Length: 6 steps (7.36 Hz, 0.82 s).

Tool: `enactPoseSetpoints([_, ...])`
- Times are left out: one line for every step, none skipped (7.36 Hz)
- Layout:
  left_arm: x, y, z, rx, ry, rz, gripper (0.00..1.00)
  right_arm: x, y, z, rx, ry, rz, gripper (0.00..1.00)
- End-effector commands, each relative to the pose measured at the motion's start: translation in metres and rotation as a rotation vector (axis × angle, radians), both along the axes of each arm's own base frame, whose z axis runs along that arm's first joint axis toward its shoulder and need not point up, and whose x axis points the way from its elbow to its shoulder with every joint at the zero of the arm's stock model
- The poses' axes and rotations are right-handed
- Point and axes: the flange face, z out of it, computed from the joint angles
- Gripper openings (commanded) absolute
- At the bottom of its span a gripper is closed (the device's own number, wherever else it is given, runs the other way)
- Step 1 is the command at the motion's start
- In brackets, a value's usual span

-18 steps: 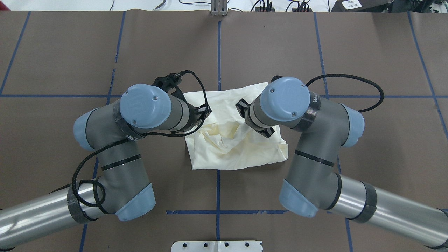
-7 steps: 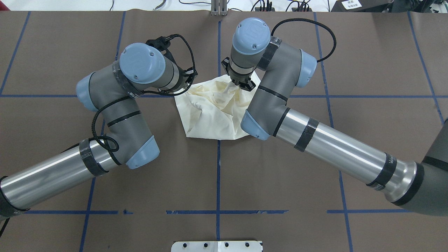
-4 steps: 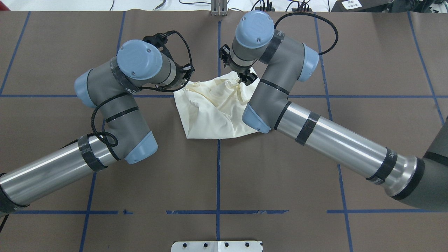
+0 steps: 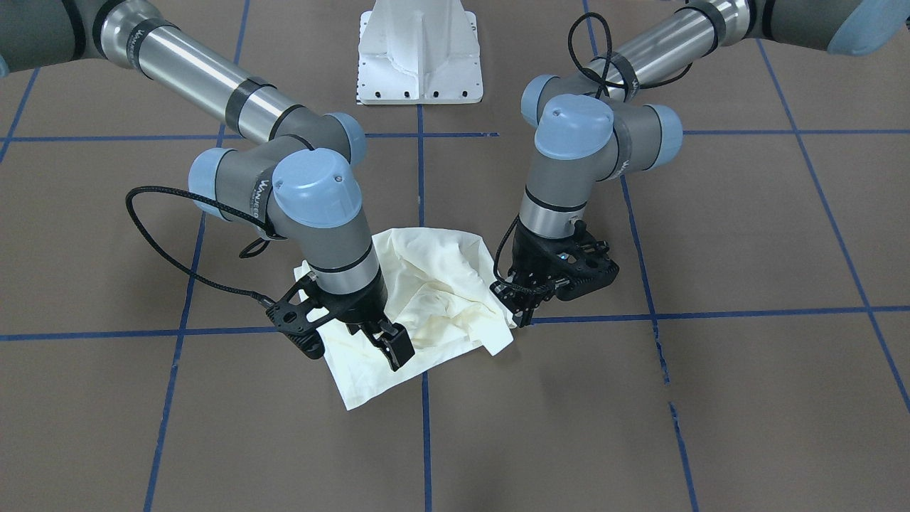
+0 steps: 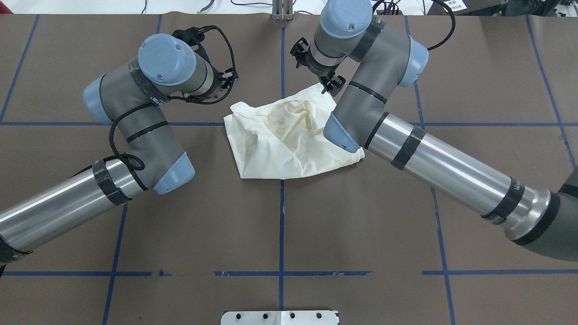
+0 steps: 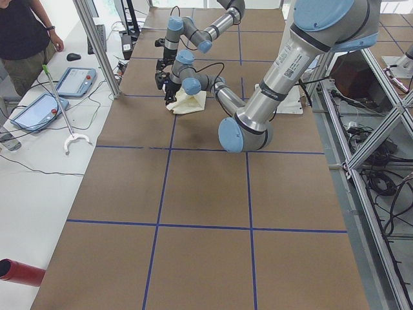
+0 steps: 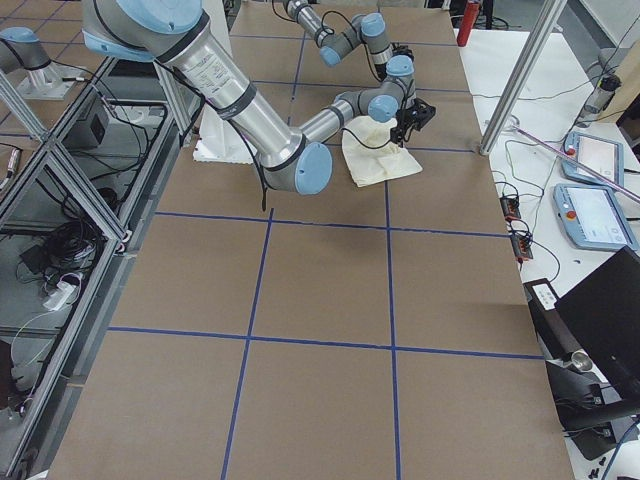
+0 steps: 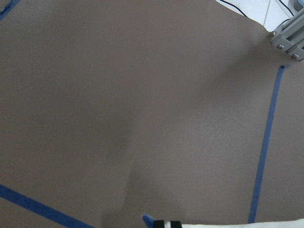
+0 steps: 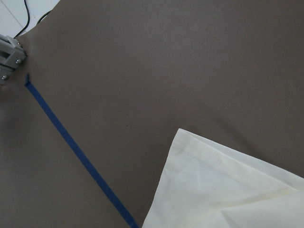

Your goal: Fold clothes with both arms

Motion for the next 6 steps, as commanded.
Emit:
enactPoseSetpoints([-0.027,0.012,-0.033,0.029,0.075,0.109,1.00,0.008,0.009,-0.004,0.007,0.006,-0.051,1.00])
enactPoseSetpoints([-0.047,0.033,-0.034,0.048,0.108,0.137,1.00,-0.005,0.035,-0.008,0.040,0.050,-0.119,1.00])
enactPoseSetpoints([-0.055,0.043,-0.044,0.061,0.130,0.147,1.00,-0.020,0.056,-0.009,0.034,0.114,-0.185,1.00])
enactPoseSetpoints([-0.059,0.046,-0.049,0.065,0.139,0.152,1.00,-0.036,0.074,-0.001,0.016,0.173,-0.249,1.00])
enactPoseSetpoints([-0.061,0.050,-0.056,0.073,0.153,0.155,1.00,-0.049,0.088,0.001,0.006,0.239,-0.318,1.00])
enactPoseSetpoints([-0.066,0.055,-0.066,0.091,0.170,0.157,1.00,-0.054,0.095,-0.010,0.006,0.263,-0.353,1.00])
